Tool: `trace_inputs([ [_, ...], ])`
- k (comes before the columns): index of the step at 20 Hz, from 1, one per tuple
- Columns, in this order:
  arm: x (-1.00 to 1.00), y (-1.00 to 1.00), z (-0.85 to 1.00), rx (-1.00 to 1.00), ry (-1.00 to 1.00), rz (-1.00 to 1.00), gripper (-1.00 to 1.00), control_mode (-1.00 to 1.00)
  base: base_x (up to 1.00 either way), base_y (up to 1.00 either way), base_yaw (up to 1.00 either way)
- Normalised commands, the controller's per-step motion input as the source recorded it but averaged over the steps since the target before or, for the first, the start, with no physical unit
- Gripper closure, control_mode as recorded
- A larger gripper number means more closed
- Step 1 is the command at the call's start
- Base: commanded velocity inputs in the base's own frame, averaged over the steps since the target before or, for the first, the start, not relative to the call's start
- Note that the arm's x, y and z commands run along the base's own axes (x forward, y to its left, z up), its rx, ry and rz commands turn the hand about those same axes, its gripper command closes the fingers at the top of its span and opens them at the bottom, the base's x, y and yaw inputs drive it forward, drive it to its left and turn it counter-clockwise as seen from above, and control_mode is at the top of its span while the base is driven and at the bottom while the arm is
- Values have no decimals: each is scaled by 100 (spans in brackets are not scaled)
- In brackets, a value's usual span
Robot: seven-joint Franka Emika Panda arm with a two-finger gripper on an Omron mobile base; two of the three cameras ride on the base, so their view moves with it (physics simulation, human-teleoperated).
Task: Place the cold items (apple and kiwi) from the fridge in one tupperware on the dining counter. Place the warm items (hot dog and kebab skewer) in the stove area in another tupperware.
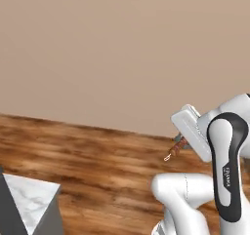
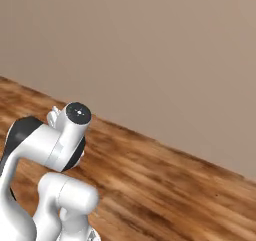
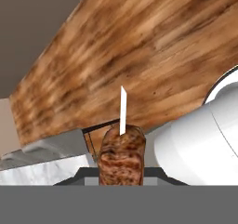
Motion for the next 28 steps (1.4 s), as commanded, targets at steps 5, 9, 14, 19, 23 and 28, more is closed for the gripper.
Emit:
trace_inputs([
  [5, 0, 0, 0, 0, 0, 0, 100, 100, 100, -15, 48],
  [9, 0, 0, 0, 0, 0, 0, 100, 100, 100, -16, 53],
  [14, 0, 0, 0, 0, 0, 0, 100, 100, 100, -17, 58],
  [19, 0, 0, 0, 0, 0, 0, 100, 100, 100, -16, 57],
  [23, 0, 0, 0, 0, 0, 0, 100, 100, 100, -15, 54],
  [28, 0, 0, 0, 0, 0, 0, 100, 100, 100, -14, 53],
])
